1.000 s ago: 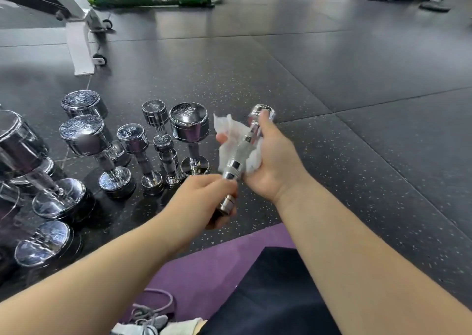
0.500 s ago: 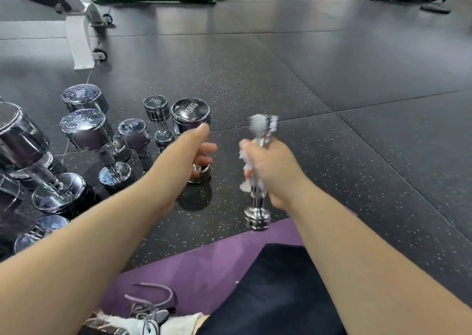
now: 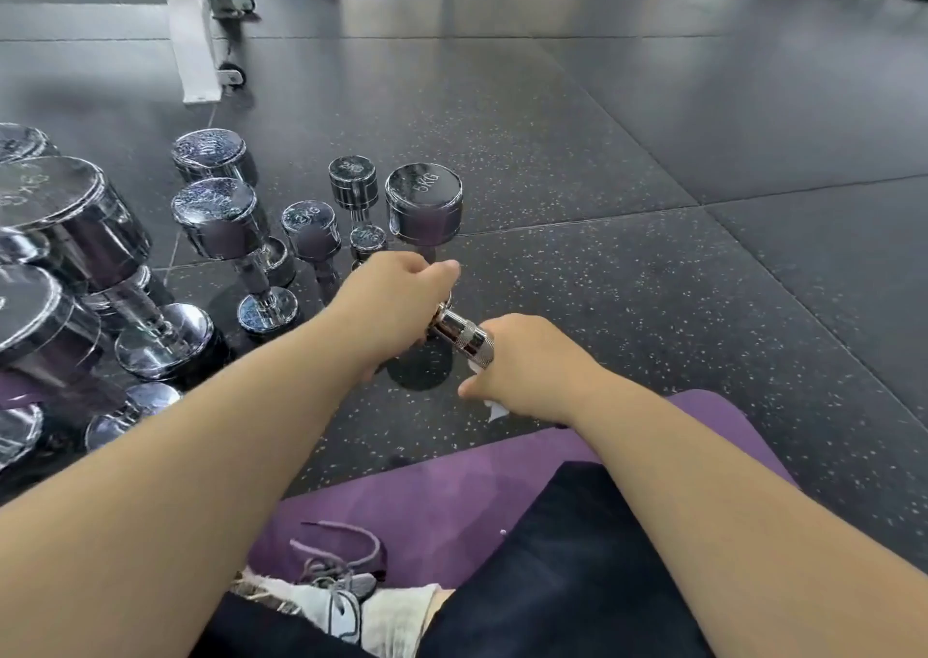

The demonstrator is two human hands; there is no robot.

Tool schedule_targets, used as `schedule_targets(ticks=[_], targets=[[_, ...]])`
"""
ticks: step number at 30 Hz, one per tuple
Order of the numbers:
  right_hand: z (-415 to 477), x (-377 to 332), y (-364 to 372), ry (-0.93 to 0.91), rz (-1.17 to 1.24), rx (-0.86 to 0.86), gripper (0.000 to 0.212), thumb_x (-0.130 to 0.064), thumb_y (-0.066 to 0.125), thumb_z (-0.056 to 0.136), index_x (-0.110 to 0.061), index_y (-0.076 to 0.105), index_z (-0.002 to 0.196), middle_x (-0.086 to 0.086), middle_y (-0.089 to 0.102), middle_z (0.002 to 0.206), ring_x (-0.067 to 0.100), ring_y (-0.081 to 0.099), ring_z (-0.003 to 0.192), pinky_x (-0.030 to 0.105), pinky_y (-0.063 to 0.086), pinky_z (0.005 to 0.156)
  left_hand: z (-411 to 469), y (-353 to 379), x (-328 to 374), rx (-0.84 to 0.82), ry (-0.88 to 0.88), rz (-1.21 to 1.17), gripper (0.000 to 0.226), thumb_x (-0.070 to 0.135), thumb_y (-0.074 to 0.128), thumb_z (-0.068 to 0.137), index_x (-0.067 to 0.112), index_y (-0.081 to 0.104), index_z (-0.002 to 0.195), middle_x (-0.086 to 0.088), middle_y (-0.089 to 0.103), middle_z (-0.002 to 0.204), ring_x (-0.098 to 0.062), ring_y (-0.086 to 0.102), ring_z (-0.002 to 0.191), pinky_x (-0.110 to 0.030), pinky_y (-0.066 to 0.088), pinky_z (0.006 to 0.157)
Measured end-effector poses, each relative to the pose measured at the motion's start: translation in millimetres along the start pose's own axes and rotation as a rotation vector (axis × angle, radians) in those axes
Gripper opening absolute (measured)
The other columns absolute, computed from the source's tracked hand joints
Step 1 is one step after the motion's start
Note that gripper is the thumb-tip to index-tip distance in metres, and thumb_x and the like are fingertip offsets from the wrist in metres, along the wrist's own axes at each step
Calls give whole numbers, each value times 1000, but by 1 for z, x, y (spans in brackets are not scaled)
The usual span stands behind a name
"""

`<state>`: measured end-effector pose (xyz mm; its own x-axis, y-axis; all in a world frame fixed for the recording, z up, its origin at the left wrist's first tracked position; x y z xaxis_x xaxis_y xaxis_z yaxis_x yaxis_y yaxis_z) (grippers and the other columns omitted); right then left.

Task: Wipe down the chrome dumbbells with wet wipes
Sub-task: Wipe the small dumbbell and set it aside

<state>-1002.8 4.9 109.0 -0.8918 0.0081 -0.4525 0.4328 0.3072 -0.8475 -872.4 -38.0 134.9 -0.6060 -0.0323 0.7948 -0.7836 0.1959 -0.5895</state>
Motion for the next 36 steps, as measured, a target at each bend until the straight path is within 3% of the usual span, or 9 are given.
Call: schedule_targets(ticks=[4,7,14,20,24,26,29,32,36], targets=[[-6,-10,-7,-13,318,-22,27,-4,68,78,-19,54,59,-4,55,47,9,46,36,19,37,38,-23,18,13,-98,274,-21,27,41,45,94,23,55,78,11,56,67,-3,50,61,-22,40,62],[-11,-15,-9,-58,456,-4,26,2,67,78,-18,56,65,-3,55,51,10,45,40,19,38,38,-26,25,25,13,431,152,30,35,44,95,22,48,69,4,54,72,-13,50,71,-30,35,65],[-4,6,-2,-44,-122,-60,26,-20,71,80,-21,48,67,-4,59,69,19,60,70,26,39,52,-1,-13,-24,-100,-302,67,39,34,38,100,8,55,76,-3,49,46,-16,42,34,-20,34,37],[-8,1,-11,54,283,-197,30,-13,77,78,-15,49,65,-3,58,49,13,53,42,25,46,47,-14,-8,-9,-359,26,-325,10,17,55,98,24,52,105,3,44,60,-10,36,48,-21,29,39],[-7,-3,-23,43,87,140,18,-18,71,79,-18,54,72,-2,61,67,21,61,66,27,40,53,-14,9,13,-247,139,234,29,47,47,98,19,49,92,-1,54,63,-18,44,51,-31,38,49],[-10,-4,-20,27,-47,269,17,-18,64,83,-19,47,79,-4,53,73,26,52,74,31,33,58,-11,13,14,-202,54,397,37,42,38,100,12,44,81,-7,50,62,-24,46,52,-32,40,50],[-11,-7,-13,-66,-232,290,15,-18,55,90,-24,41,89,-4,45,76,27,45,75,32,32,63,-17,13,-1,-347,-293,128,49,48,34,97,10,51,71,-4,52,46,-18,42,37,-19,38,41],[-10,-12,-6,-163,-179,131,14,-23,61,88,-21,47,88,-2,58,85,20,51,78,31,38,66,-20,7,-7,-326,-35,164,32,44,41,98,19,61,93,-2,71,80,-16,59,63,-27,47,60],[-10,-21,-11,-204,210,56,20,-20,68,85,-27,52,75,-10,60,71,-2,56,62,12,36,53,-28,-3,16,-8,321,7,30,28,43,99,9,58,82,4,54,62,-10,46,59,-21,35,57]])
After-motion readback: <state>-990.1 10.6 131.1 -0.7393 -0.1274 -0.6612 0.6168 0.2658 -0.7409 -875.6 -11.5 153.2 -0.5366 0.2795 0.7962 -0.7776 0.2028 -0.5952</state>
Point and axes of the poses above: each hand's wrist, its own z-axis towards the middle knuckle, its own y-axis out of the palm, x = y × z, the point moved 4 cm from there along z, towards the middle knuckle
